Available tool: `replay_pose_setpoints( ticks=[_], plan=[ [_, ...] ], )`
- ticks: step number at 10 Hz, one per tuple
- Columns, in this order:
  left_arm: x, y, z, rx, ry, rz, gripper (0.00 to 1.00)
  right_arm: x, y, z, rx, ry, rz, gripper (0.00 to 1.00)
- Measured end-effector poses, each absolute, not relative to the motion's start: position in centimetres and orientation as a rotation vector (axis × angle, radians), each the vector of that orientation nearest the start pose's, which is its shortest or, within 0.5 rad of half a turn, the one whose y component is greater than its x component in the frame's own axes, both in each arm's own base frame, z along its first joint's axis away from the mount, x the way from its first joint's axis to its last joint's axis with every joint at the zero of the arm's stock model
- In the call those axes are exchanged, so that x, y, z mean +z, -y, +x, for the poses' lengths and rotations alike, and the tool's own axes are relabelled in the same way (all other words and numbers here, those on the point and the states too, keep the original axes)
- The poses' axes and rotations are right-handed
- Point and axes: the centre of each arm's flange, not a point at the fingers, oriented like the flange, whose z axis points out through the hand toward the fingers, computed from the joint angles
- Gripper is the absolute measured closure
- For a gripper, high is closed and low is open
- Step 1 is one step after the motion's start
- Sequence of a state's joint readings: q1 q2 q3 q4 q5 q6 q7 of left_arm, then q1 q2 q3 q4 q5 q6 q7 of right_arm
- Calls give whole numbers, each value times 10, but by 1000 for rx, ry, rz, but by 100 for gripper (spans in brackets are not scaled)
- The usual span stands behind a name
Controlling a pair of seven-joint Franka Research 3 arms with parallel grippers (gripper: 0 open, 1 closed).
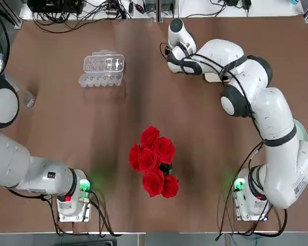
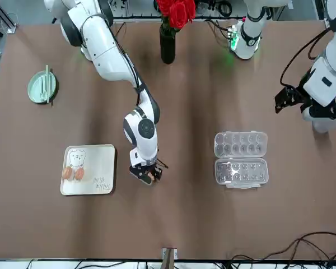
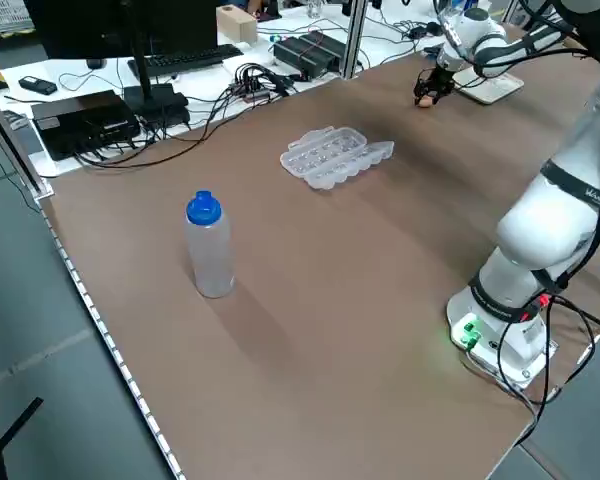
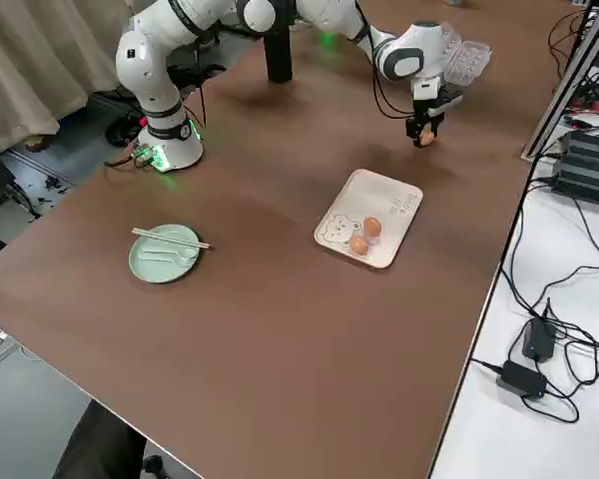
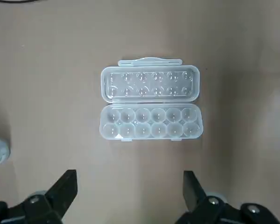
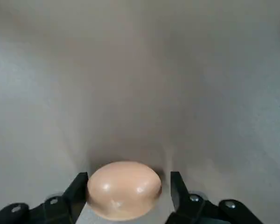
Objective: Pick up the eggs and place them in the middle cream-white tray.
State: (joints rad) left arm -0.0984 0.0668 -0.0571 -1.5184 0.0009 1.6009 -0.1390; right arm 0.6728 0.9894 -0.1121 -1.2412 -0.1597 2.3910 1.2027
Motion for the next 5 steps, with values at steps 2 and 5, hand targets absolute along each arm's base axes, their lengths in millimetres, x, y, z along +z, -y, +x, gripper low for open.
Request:
replay_pose_setpoints(
  ticks=[2,5],
  plan=[
    [615,87,572,-26,-22,-3147,0,179,-427,638,-415,-735,-3032,27],
    [615,87,572,-25,-22,-3147,0,179,-427,639,-417,-736,-3033,34]
  ],
)
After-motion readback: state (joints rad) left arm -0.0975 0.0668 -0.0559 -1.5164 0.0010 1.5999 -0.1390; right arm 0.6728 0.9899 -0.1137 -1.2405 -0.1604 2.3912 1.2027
